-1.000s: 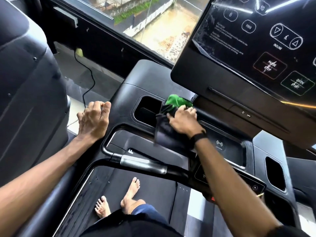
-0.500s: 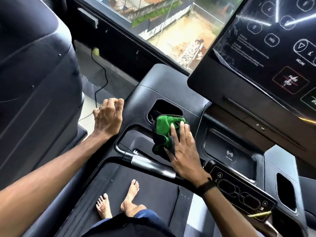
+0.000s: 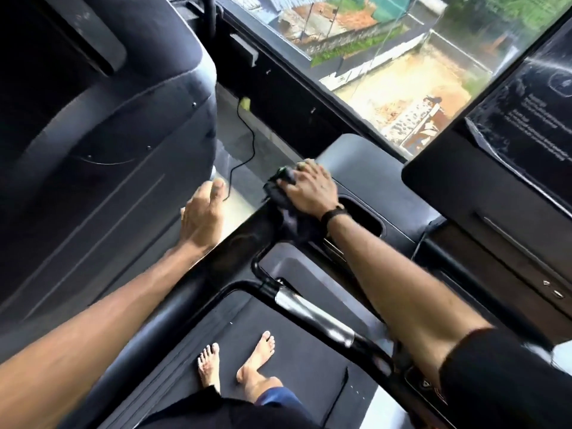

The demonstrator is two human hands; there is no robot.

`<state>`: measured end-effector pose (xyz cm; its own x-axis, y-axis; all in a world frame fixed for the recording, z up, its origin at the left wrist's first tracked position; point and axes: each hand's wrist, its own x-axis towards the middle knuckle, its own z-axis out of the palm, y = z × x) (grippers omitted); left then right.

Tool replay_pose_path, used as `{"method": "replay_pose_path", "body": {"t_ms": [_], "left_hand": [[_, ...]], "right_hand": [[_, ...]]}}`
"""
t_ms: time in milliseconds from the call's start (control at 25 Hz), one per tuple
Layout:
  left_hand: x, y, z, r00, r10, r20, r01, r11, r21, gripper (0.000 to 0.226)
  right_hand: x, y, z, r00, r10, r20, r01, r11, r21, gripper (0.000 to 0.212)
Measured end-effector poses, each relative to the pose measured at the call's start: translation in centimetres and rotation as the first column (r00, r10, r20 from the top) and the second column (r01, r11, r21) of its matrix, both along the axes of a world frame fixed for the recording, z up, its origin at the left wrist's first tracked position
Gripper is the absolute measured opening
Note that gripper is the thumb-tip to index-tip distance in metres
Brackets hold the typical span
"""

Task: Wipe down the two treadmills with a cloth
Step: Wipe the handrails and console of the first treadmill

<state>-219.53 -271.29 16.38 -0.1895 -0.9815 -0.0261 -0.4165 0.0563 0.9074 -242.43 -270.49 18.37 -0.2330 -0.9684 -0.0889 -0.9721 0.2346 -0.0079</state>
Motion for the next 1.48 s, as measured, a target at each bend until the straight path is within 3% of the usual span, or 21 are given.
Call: {"method": "replay_pose_path", "body": {"t_ms": [120,200,280,400,520,600,680,800,880,1040,1120,1320,1400,1480], "left_hand": [[4.0,1.0,-0.5,0.997,0.064,0.033,-0.066,0.996,0.064,0.079],[5.7,1.7,-0.9,0.995,0.088,0.034,-0.091,0.991,0.097,0.078],[6.6,1.9,-1.3,0.993,0.112,0.025,-0.114,0.986,0.119,0.079],[7.8,1.2,-1.4,0.986,0.162,-0.041,-0.154,0.976,0.157,0.072],[8.2,0.4,-1.4,0.986,0.150,-0.073,-0.136,0.975,0.174,0.073],[7.7,0.5,-1.1,0.995,0.086,-0.049,-0.077,0.985,0.152,0.074],[7.1,1.2,-1.2,0.999,0.034,-0.029,-0.029,0.987,0.159,0.068],[6.2,2.8,-0.9,0.999,-0.019,0.034,0.013,0.989,0.149,0.050],[5.9,3.1,-1.1,1.000,0.022,0.012,-0.023,0.992,0.124,0.050],[5.6,1.6,-1.6,0.996,0.087,-0.019,-0.085,0.993,0.081,0.049],[4.9,1.3,-1.5,0.998,0.058,0.005,-0.059,0.997,0.055,0.050],[2.9,2.7,-1.2,0.998,-0.059,0.034,0.059,0.998,-0.008,0.055],[2.4,3.3,-1.0,0.995,-0.081,0.055,0.081,0.997,-0.008,0.052],[2.2,3.7,-0.5,0.995,-0.079,0.067,0.080,0.997,-0.022,0.046]], "right_hand": [[0.2,-2.6,0.7,0.995,-0.039,-0.094,0.053,0.987,0.151,0.049],[4.8,-1.5,1.0,0.994,0.063,-0.087,-0.040,0.969,0.245,0.049],[12.4,1.6,0.9,0.973,0.227,0.034,-0.227,0.925,0.304,0.049],[21.9,7.9,0.8,0.860,0.452,0.235,-0.497,0.847,0.188,0.044],[20.1,8.9,-0.1,0.799,0.534,0.278,-0.563,0.826,0.031,0.036],[15.4,7.2,-0.2,0.868,0.446,0.218,-0.458,0.889,0.006,0.038],[9.6,4.1,-0.1,0.959,0.257,0.121,-0.262,0.965,0.024,0.037],[4.3,1.2,0.3,0.999,0.023,0.044,-0.025,0.999,0.034,0.038],[6.1,2.3,-0.3,0.997,0.029,0.066,-0.028,1.000,-0.009,0.040],[13.8,11.9,0.3,0.945,0.230,0.233,-0.177,0.957,-0.229,0.043],[15.5,16.5,1.3,0.970,0.213,0.112,-0.193,0.967,-0.167,0.053],[16.9,21.2,1.7,0.980,-0.020,-0.199,0.055,0.984,0.170,0.109],[16.4,18.7,2.3,0.990,-0.073,-0.125,0.102,0.964,0.247,0.100],[13.8,15.2,3.3,0.968,-0.180,0.175,0.118,0.942,0.315,0.068]]}}
